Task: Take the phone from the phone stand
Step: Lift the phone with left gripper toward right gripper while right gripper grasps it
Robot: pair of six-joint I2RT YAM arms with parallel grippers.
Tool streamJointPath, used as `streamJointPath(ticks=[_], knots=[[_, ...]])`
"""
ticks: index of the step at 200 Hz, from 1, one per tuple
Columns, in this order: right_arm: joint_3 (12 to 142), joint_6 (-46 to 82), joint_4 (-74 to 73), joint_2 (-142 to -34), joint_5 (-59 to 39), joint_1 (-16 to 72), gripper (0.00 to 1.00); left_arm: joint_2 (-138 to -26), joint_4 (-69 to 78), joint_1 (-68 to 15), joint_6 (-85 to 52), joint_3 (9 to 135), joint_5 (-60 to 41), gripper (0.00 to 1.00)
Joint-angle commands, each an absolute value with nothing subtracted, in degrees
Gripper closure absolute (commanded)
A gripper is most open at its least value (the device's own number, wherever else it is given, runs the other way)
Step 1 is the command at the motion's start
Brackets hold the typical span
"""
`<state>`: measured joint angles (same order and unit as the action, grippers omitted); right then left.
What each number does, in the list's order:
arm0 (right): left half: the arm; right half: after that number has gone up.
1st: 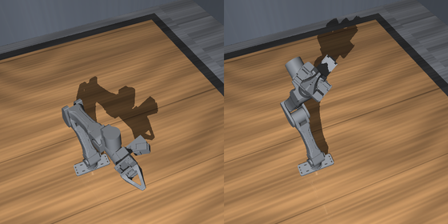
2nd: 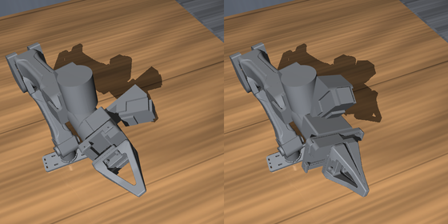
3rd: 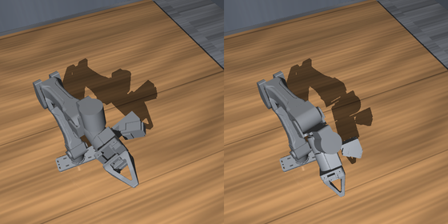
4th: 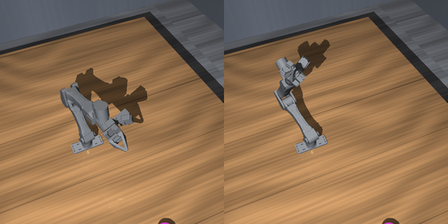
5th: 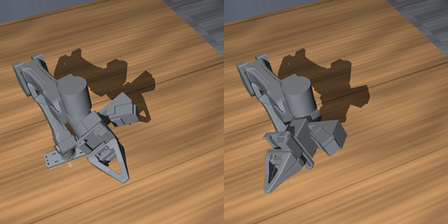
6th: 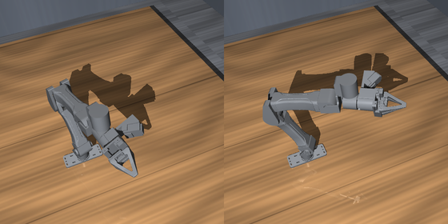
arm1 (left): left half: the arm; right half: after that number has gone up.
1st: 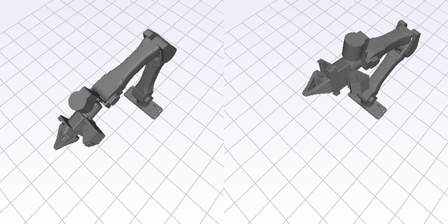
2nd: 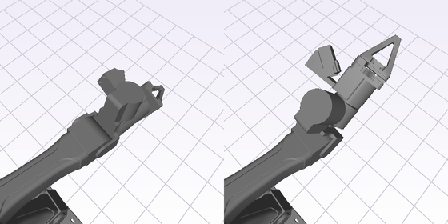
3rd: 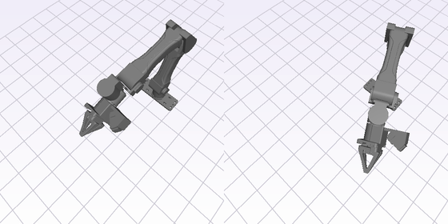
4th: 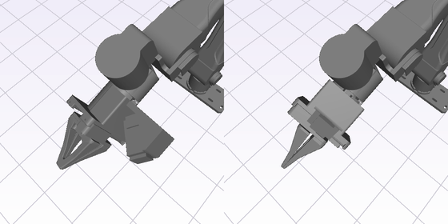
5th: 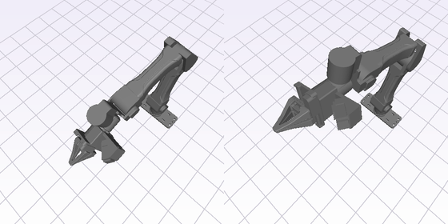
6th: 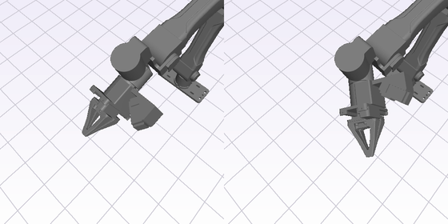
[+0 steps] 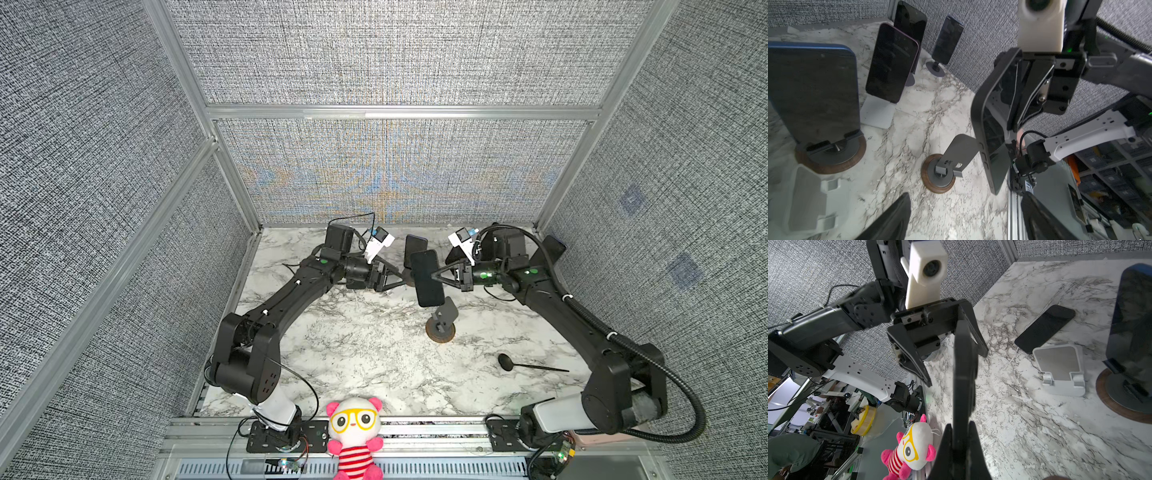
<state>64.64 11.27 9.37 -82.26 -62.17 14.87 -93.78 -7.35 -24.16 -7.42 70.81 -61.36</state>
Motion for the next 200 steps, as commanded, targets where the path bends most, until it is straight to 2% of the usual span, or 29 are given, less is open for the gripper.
streamJointPath(ticks=[1, 33, 75, 91, 137, 156, 200], knots=[[64.0, 18.0, -1.4, -82.5, -64.3, 14.8, 1.0, -92.4, 9.9, -25.1, -17.0, 69.1, -62.3, 0.16], [62.1, 24.6, -10.7, -83.5, -65.2, 15.4, 1.0, -93.5, 18.0, -25.9, -22.6, 66.5, -63.2, 0.19], [62.8, 26.2, -13.3, -85.3, -65.4, 16.5, 1.0, -94.9, 21.0, -26.5, -25.5, 66.3, -63.5, 0.36], [62.8, 27.2, -14.9, -86.1, -65.5, 16.5, 1.0, -94.9, 23.5, -26.6, -27.0, 65.7, -63.6, 0.47], [63.4, 29.1, -17.6, -88.2, -65.4, 16.8, 1.0, -94.6, 25.8, -26.6, -28.6, 64.6, -63.5, 0.89], [64.2, 29.3, -16.7, -89.1, -65.5, 16.7, 1.0, -94.6, 25.0, -26.7, -28.2, 64.9, -63.2, 0.94], [65.3, 27.3, -11.4, -88.4, -64.0, 16.8, 0.53, -94.4, 21.9, -26.6, -26.8, 66.1, -62.3, 1.0]])
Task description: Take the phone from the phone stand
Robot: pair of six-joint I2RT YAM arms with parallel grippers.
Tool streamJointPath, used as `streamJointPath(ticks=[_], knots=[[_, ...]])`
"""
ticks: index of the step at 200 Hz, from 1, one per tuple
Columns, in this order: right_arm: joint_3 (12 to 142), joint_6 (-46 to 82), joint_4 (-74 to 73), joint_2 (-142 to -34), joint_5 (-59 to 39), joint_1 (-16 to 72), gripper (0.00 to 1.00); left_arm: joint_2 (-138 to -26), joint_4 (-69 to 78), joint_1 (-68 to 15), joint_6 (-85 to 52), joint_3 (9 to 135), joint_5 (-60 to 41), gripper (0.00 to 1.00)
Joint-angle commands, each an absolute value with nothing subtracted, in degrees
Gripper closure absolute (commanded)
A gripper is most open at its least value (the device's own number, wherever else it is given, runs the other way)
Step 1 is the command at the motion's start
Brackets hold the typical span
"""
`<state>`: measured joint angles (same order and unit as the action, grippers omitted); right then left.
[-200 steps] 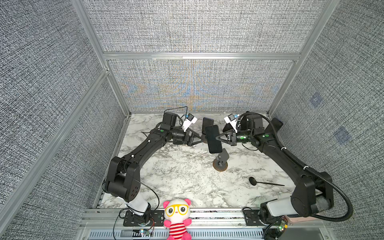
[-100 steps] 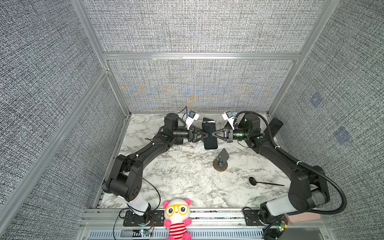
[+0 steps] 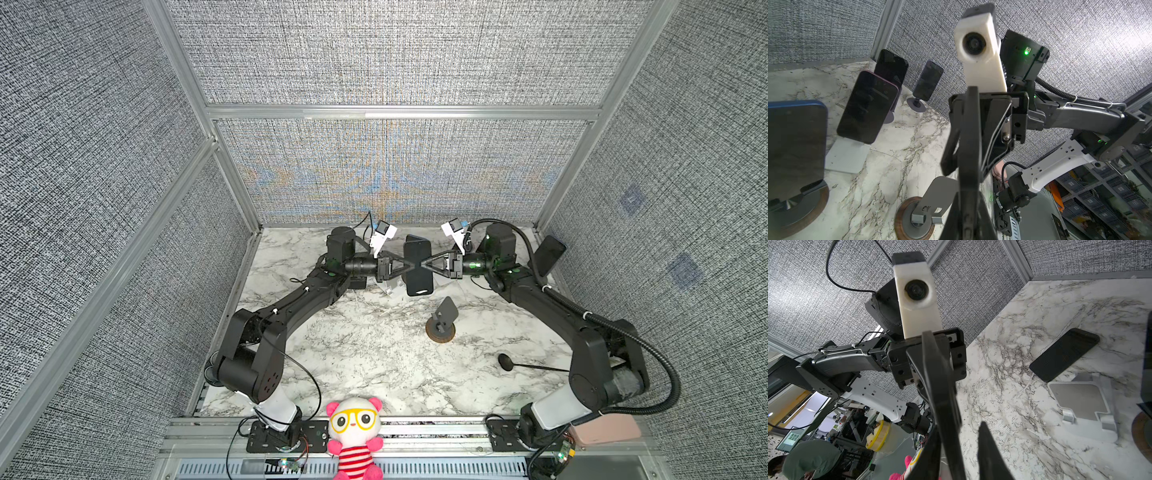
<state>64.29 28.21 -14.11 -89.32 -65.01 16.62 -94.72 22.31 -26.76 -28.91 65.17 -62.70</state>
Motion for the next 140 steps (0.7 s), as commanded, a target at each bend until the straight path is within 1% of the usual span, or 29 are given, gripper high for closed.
streamJointPath(ticks=[1, 13, 33, 59, 93, 125, 140], knots=[[65.4, 27.2, -11.1, -88.3, -63.9, 16.8, 0.52, -94.4, 21.7, -26.6, -26.7, 66.2, -62.3, 1.0], [66.2, 24.3, -6.6, -87.3, -62.4, 16.7, 0.41, -94.1, 18.3, -26.6, -24.4, 67.0, -61.6, 1.0], [67.7, 19.2, 2.9, -85.4, -58.7, 16.6, 0.36, -92.9, 10.6, -26.5, -20.0, 68.6, -59.7, 1.0], [68.8, 13.5, 13.5, -82.2, -51.6, 16.3, 0.36, -91.6, -7.0, -25.3, -11.6, 73.6, -55.2, 1.0], [69.3, 7.7, 24.4, -77.6, -41.1, 16.4, 0.36, -94.1, -31.1, -19.5, -4.4, 84.3, -56.3, 1.0], [68.5, 5.4, 32.2, -72.1, -31.5, 16.5, 0.36, -95.0, -49.3, -14.2, 3.8, 91.4, -48.5, 1.0], [67.7, 4.6, 35.7, -69.3, -27.0, 16.7, 0.36, -97.0, -56.2, -11.9, 4.4, 94.8, -41.6, 1.0]])
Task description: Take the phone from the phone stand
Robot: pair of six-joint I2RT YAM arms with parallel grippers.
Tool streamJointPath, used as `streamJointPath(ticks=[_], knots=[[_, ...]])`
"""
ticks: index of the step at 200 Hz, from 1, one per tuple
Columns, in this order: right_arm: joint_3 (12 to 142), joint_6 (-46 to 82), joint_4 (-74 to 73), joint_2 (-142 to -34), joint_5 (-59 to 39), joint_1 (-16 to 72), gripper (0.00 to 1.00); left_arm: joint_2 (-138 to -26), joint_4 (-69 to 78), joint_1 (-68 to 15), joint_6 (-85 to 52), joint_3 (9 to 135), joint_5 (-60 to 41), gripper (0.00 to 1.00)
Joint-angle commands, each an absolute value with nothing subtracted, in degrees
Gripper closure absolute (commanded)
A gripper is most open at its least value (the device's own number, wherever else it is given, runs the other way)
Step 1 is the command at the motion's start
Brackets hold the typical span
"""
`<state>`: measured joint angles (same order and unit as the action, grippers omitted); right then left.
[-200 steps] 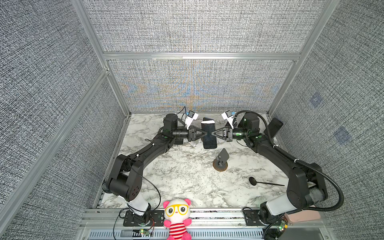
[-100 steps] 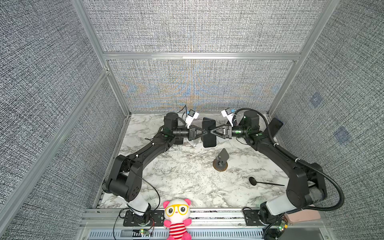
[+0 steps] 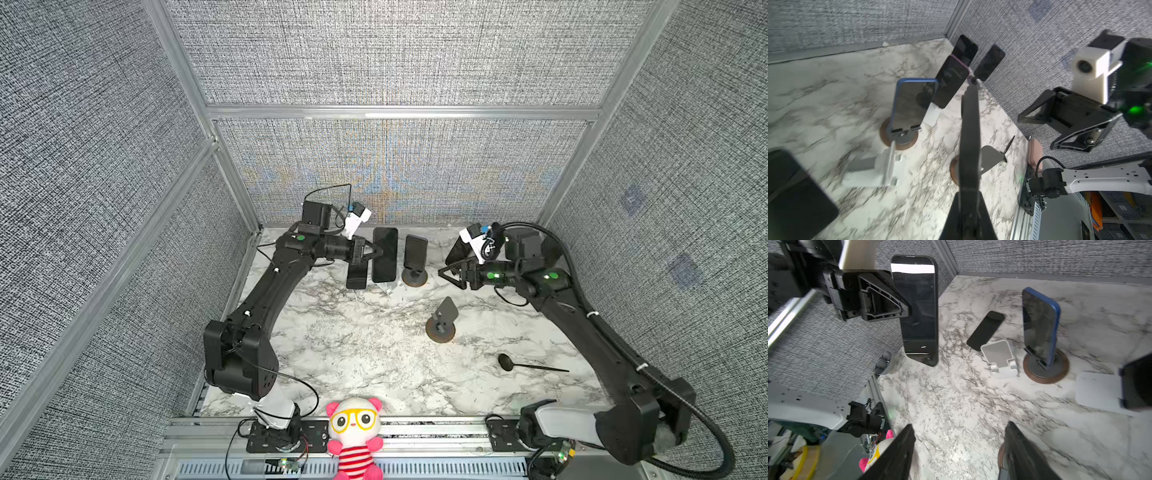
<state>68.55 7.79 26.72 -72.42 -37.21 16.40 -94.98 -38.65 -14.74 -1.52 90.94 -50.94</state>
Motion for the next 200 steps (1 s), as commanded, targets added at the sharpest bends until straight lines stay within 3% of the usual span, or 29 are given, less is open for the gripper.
streamJointPath(ticks=[1, 41, 108, 140, 200], knots=[[67.6, 4.5, 35.8, -69.1, -26.8, 16.7, 0.36, -97.1, -56.7, -11.8, 4.5, 95.1, -41.1, 1.0], [64.2, 4.9, 39.7, -64.1, -20.0, 16.8, 0.36, -108.8, -70.3, -8.2, 7.1, 108.7, -26.7, 1.0], [61.6, 4.4, 42.5, -62.1, -15.7, 16.8, 0.36, -133.2, -81.9, -4.2, 7.6, 137.5, -19.3, 1.0], [62.1, 4.4, 44.2, -62.1, -15.2, 16.9, 0.36, -140.0, -81.9, -3.5, 9.5, 145.4, -20.6, 1.0], [60.6, 5.9, 44.0, -61.3, -14.6, 16.9, 0.36, -143.3, -75.5, -3.0, 9.3, 143.9, -28.3, 1.0]])
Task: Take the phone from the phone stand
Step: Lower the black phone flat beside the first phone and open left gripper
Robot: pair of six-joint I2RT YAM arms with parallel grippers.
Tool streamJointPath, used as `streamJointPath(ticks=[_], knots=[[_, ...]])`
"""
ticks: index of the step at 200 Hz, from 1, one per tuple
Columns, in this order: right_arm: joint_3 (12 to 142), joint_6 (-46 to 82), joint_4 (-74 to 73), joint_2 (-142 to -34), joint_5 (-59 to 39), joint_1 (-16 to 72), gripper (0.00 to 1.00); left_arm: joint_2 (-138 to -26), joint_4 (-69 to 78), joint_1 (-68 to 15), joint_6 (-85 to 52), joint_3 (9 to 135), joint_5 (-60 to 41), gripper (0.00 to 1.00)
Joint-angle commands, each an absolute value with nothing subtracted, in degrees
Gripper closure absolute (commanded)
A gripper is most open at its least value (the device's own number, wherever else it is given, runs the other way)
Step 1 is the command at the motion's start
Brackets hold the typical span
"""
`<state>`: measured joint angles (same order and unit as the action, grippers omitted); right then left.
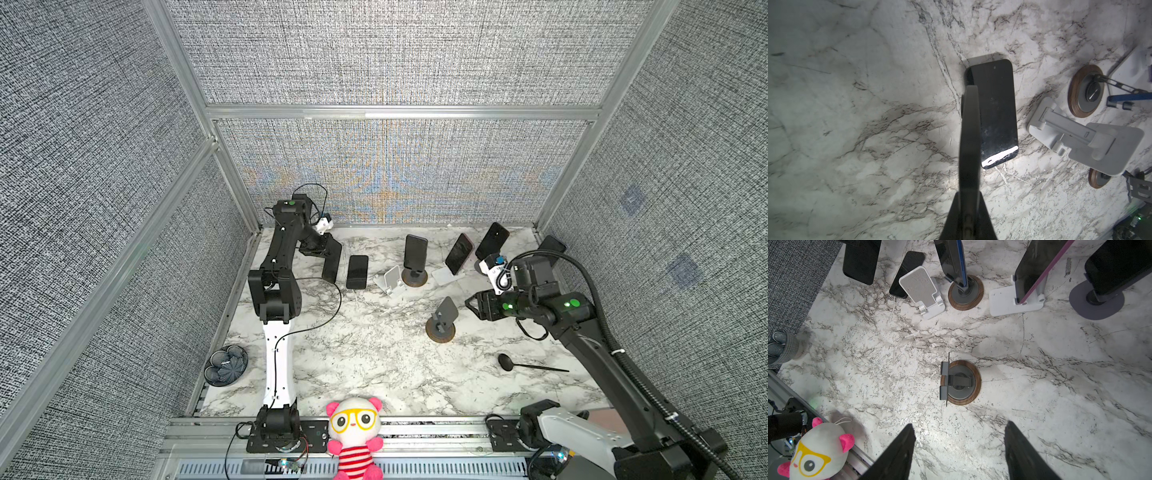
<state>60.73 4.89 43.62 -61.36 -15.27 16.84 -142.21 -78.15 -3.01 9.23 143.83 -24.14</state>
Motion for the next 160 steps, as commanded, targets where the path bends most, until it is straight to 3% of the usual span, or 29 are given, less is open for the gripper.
streamJointPath(ticks=[1, 160], knots=[[60.6, 5.9, 44.0, -61.3, -14.6, 16.9, 0.36, -143.4, -75.5, -3.0, 9.3, 143.9, -28.3, 1.0], [59.8, 6.5, 42.6, -63.5, -12.4, 17.3, 0.36, -151.3, -73.0, -1.0, 7.1, 146.6, -32.6, 1.0]])
